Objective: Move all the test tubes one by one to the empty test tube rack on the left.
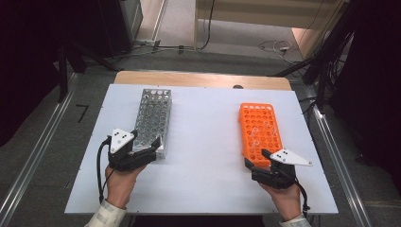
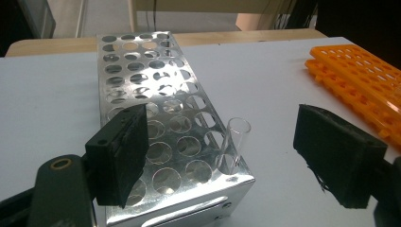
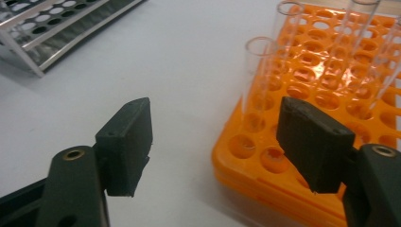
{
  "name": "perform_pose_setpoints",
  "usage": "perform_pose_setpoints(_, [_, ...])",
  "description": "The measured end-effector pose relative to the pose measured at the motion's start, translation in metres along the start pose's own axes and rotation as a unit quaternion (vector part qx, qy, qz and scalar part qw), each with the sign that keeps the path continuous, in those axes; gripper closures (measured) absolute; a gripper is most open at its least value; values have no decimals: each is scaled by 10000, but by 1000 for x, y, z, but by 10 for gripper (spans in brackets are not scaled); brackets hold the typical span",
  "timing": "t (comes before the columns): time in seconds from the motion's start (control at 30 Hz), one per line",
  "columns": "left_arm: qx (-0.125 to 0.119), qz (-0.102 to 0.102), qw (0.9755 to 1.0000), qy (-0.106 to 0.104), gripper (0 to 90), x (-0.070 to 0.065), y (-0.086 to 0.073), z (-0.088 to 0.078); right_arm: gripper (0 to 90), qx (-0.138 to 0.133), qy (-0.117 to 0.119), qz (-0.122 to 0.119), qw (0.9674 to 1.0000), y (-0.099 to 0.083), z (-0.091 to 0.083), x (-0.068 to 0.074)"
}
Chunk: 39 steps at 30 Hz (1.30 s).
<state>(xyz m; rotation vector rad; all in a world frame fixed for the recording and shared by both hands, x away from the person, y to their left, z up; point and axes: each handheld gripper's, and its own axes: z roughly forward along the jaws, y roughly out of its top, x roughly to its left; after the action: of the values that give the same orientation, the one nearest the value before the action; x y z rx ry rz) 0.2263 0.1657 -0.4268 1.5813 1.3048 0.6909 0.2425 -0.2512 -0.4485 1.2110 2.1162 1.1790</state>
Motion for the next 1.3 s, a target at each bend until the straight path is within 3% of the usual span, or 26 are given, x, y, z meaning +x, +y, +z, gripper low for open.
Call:
perform_pose_setpoints(0.5, [33, 7, 10000, -21, 187, -1, -1, 2, 529, -72, -275, 183, 9994, -2, 30, -23])
perform_pose_setpoints(1.07, [70, 26, 10000, -54, 188, -3, -2, 3, 720, -23, -356, -27, 9994, -4, 41, -23])
perform_pose_setpoints(1.3, [67, 24, 10000, -64, 188, -2, -2, 3, 726, -113, -413, -104, 9990, 0, 37, -20])
